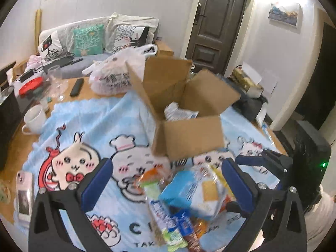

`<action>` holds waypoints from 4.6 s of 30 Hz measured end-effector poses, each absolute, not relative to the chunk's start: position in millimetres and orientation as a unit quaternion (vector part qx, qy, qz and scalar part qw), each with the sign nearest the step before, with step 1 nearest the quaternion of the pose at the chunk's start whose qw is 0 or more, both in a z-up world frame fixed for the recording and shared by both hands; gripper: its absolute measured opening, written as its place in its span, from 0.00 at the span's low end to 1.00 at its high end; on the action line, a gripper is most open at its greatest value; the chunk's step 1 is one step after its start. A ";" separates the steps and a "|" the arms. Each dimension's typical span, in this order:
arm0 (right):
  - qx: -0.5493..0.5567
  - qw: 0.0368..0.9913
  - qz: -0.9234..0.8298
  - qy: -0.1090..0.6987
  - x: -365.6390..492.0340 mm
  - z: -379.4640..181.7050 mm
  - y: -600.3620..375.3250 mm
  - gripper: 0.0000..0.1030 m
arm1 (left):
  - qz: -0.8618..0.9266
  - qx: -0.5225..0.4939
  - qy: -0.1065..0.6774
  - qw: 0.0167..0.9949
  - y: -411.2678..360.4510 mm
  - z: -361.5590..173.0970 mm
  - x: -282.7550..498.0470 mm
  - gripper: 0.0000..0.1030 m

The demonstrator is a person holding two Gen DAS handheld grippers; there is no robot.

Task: Organize snacks
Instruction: 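Grasp the blue cracker pack with the right gripper, then lower the blue cracker pack into the box and open the right gripper, then grasp the chocolate bar with the right gripper while the left grasps the green bar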

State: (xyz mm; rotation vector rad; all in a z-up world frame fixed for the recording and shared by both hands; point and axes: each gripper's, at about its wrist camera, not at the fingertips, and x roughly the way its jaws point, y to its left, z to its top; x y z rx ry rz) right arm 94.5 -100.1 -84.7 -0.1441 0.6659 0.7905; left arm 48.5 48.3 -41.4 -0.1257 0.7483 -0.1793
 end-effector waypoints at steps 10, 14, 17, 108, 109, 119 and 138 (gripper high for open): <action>-0.107 0.838 0.374 0.383 101.7 -128.5 -56.4 0.74 | -0.118 -0.104 0.397 0.904 52.0 -74.5 44.5 0.99; -0.108 0.832 0.365 0.404 106.2 -135.4 -56.8 0.66 | -0.132 -0.116 0.404 0.898 49.6 -78.2 45.8 0.99; -0.099 0.832 0.370 0.402 105.2 -134.4 -64.5 0.63 | -0.135 -0.113 0.414 0.893 44.0 -80.4 48.8 0.99; -0.016 0.878 0.334 0.343 38.9 -131.8 -87.0 0.72 | -0.038 -0.092 0.370 0.924 60.4 -101.8 -7.0 0.99; -0.013 0.879 0.330 0.345 34.4 -134.7 -84.3 0.66 | -0.040 -0.092 0.369 0.924 60.7 -105.9 -10.6 0.97; -0.019 0.875 0.319 0.363 10.7 -151.0 -53.3 0.40 | -0.066 -0.104 0.358 0.926 70.1 -122.0 -29.7 0.76; -0.132 0.895 0.227 0.360 8.5 -167.8 -17.6 0.17 | -0.070 -0.112 0.356 0.925 70.4 -130.5 -30.2 0.75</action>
